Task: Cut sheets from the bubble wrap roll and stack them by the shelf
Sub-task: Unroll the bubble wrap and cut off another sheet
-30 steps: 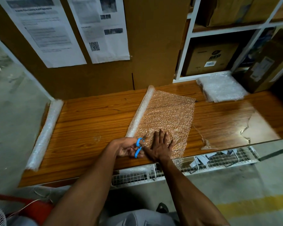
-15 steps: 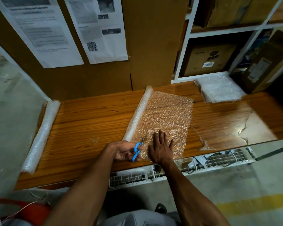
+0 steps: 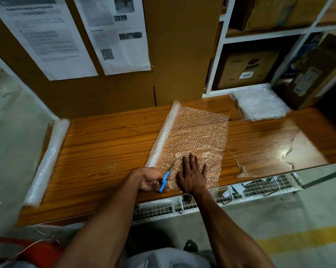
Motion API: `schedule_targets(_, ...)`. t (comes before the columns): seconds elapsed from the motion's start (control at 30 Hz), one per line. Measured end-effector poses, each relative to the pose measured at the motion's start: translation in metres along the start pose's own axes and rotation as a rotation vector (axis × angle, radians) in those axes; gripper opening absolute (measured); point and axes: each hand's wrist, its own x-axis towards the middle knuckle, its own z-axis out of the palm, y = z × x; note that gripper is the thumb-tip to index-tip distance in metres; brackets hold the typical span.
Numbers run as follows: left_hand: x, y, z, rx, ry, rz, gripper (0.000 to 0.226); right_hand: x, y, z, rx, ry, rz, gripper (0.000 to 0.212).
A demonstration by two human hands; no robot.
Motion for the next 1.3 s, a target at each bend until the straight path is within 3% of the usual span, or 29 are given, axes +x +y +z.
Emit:
schedule_targets(0.13,0.009,0.007,0.003,-0.024,0.014,0.068,0.075,0.001,0.002,0.001,-0.010,0.011,-0.015,0.080)
schedule_targets(0.23,0.005,0.014,0.013,-0.051,0.051,0.094,0.036,0.003,0.004,-0.003,-0.036,0.032,-0.053,0.082)
schedule_targets(0.3,0.003,0.015,0.017,-0.048,0.086,0.107,0.022,0.004,0.007,-0.004,-0.048,0.041,-0.066,0.082)
schedule_targets(0.47,0.010,0.011,0.016,0.005,0.149,0.141,0.036,0.007,0.015,0.002,-0.085,0.029,-0.068,0.080)
schedule_targets(0.7,0.009,0.016,0.021,-0.039,0.190,0.160,0.014,0.005,0.016,0.004,-0.105,0.037,-0.059,0.081)
schedule_targets(0.97,0.007,0.017,0.022,-0.127,0.059,0.067,0.016,0.004,0.018,0.004,-0.096,0.033,-0.073,0.084)
schedule_targets(1.3,0.010,0.030,0.025,-0.072,0.094,0.065,0.030,0.005,0.020,0.004,-0.106,0.024,-0.088,0.088)
